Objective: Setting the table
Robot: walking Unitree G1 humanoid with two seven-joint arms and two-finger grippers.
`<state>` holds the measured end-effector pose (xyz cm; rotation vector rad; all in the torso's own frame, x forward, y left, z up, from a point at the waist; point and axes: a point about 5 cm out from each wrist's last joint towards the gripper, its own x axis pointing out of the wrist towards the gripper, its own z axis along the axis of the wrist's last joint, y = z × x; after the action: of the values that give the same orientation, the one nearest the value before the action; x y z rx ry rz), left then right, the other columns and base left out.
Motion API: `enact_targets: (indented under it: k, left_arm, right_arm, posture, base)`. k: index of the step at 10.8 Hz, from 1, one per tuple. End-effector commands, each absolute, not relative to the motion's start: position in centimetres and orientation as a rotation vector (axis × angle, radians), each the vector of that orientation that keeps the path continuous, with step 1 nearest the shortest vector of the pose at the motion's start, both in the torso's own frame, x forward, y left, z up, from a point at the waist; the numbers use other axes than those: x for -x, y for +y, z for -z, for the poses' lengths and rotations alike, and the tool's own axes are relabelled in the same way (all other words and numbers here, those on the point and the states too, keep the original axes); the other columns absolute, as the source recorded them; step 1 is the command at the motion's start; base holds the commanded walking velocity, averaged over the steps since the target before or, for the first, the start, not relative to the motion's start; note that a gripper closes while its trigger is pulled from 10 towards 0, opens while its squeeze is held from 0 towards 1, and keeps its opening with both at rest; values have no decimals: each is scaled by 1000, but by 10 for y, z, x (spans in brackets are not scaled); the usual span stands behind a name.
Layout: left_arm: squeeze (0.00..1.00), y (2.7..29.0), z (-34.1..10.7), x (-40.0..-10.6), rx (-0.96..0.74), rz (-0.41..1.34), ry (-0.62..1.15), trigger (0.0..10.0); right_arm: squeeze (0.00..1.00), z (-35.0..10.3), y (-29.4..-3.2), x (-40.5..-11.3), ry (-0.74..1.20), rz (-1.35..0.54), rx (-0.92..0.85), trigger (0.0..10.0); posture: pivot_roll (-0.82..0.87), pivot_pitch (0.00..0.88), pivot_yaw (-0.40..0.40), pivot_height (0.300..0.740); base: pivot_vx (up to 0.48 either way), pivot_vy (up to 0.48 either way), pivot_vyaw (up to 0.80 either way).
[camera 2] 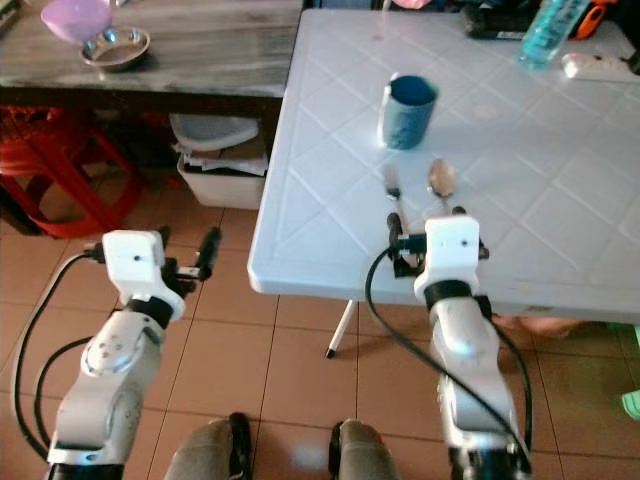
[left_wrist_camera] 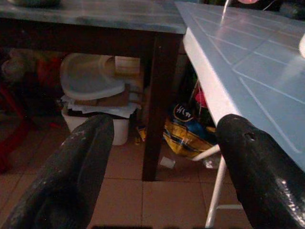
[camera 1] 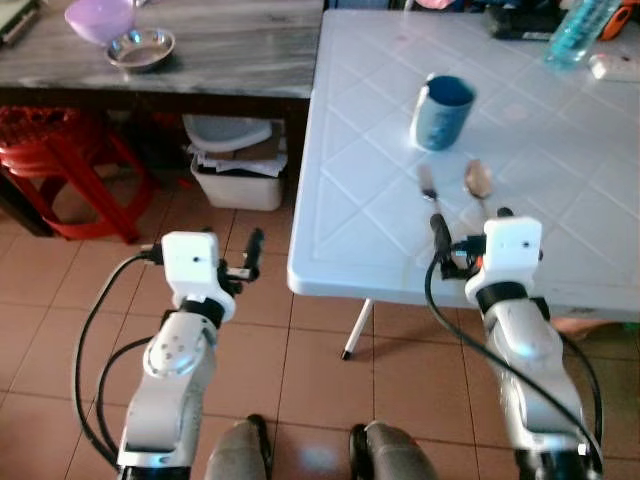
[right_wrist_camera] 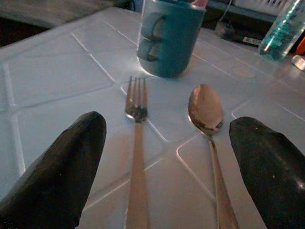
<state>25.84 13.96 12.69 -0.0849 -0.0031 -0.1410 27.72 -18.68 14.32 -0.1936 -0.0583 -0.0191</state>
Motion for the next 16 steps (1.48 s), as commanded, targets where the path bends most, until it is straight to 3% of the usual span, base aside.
enact_targets:
  k: [1, 7, 15, 16]
  left_arm:
    - [0, 141, -127, -255, 75, 138, 6, 10000]
    - [0, 144, -126, -244, 56, 143, 46, 10000]
    - [0, 144, -127, -242, 55, 140, 61, 10000]
    - [0, 144, -127, -242, 55, 141, 63, 10000]
  right_arm:
    - [0, -144, -194, -280, -47, 37, 195, 10000]
    - [0, -154, -210, -303, -11, 42, 249, 10000]
    - [0, -158, -199, -319, 27, -142, 226, 10000]
    - [0, -152, -198, -317, 56, -157, 215, 6745]
  posture:
    - [-34, 202, 30, 740]
    - [-7, 267, 43, 740]
    - [-6, 281, 37, 740]
    - [-6, 281, 37, 740]
  base:
    - [0, 0, 0]
    - [0, 0, 0]
    - [0, 0, 0]
    - [0, 0, 0]
